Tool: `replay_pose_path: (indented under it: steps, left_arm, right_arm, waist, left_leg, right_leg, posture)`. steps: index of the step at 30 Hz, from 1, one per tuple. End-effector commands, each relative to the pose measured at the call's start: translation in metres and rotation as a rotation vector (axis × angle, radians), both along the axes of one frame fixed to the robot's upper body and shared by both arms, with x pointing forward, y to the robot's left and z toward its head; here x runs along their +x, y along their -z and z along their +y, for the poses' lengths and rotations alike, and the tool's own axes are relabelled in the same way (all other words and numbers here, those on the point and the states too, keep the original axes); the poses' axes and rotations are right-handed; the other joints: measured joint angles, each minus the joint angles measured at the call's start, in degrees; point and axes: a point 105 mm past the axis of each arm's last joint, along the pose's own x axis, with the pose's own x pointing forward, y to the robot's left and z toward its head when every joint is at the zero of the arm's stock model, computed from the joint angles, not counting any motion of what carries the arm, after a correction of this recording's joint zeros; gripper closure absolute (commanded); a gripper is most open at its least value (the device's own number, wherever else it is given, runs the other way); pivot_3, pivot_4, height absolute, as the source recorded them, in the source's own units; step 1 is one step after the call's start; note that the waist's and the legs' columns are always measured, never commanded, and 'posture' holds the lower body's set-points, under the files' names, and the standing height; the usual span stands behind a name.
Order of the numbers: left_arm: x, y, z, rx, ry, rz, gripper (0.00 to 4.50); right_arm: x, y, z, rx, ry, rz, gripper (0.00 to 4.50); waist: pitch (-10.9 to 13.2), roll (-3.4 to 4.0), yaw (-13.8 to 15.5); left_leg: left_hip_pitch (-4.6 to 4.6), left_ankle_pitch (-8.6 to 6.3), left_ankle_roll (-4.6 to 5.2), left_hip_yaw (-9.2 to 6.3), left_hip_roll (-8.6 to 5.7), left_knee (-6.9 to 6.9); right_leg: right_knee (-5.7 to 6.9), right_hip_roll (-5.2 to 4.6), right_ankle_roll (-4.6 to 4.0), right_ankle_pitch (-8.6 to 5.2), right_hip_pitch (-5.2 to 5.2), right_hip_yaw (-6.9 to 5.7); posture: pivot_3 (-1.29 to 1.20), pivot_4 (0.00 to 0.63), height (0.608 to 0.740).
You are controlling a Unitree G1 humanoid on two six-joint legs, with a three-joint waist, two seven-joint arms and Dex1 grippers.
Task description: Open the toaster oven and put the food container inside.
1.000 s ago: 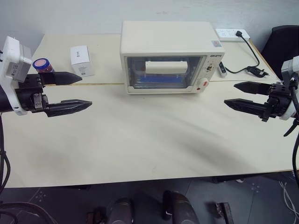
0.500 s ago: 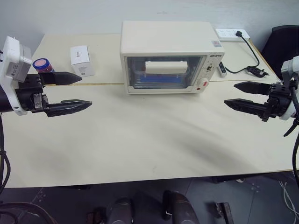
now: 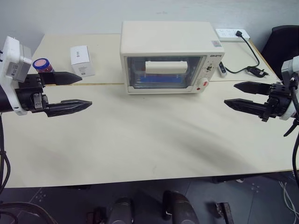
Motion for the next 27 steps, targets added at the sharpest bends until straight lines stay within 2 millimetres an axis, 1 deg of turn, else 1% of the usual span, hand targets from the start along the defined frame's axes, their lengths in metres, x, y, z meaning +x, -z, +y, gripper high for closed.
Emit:
replay_pose_path:
  steps: [1, 27]
  left_arm:
    - [-0.0051, -0.0110, 0.0023, 0.016, -0.006, -0.050, 0.00]
    - [-0.0051, -0.0110, 0.0023, 0.016, -0.006, -0.050, 0.00]
  right_arm:
    - [-0.0069, -0.0156, -0.0021, -0.010, 0.000, -0.069, 0.02]
    - [-0.0069, -0.0156, -0.0021, -0.010, 0.000, -0.069, 0.02]
  waist:
    - [0.0, 0.00, 0.0]
    - [0.0, 0.00, 0.0]
  left_leg:
    - [0.00, 0.00, 0.00, 0.00, 0.00, 0.00]
    - [0.00, 0.00, 0.00, 0.00, 0.00, 0.00]
  right_leg:
    - [0.00, 0.00, 0.00, 0.00, 0.00, 0.00]
    - [0.00, 0.00, 0.00, 0.00, 0.00, 0.00]
  posture:
    - [0.00, 0.150, 0.740]
    - [0.00, 0.150, 0.740]
